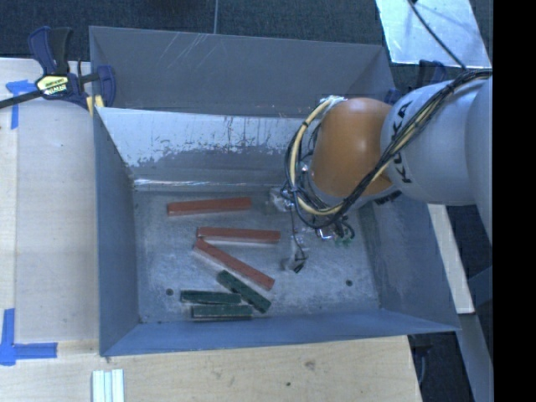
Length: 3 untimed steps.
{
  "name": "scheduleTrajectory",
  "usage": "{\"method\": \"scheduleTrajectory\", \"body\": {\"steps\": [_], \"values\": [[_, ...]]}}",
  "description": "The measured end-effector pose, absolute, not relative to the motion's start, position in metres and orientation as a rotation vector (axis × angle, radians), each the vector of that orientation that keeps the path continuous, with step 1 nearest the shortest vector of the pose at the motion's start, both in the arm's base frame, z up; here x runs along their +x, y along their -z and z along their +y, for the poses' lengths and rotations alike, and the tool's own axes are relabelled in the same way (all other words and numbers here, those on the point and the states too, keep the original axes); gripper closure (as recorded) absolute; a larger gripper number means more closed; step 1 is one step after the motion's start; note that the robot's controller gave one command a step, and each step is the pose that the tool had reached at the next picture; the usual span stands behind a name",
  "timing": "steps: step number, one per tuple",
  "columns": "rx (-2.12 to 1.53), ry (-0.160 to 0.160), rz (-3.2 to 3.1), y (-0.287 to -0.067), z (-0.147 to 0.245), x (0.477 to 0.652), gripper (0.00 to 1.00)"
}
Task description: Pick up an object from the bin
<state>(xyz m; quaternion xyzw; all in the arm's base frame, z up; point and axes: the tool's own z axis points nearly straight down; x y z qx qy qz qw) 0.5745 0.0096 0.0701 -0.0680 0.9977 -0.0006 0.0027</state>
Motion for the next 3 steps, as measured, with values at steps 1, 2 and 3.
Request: {"method": "scheduleTrajectory", "body": {"steps": [1, 2, 3], "values": [[-0.347, -0.001, 3.115, -0.071, 0.049, 0.608, 0.0], [-0.341, -0.001, 3.116, -0.071, 0.048, 0.608, 1.0], [-0.535, 0.001, 3.082, -0.232, 0.067, 0.616, 1.0]]}}
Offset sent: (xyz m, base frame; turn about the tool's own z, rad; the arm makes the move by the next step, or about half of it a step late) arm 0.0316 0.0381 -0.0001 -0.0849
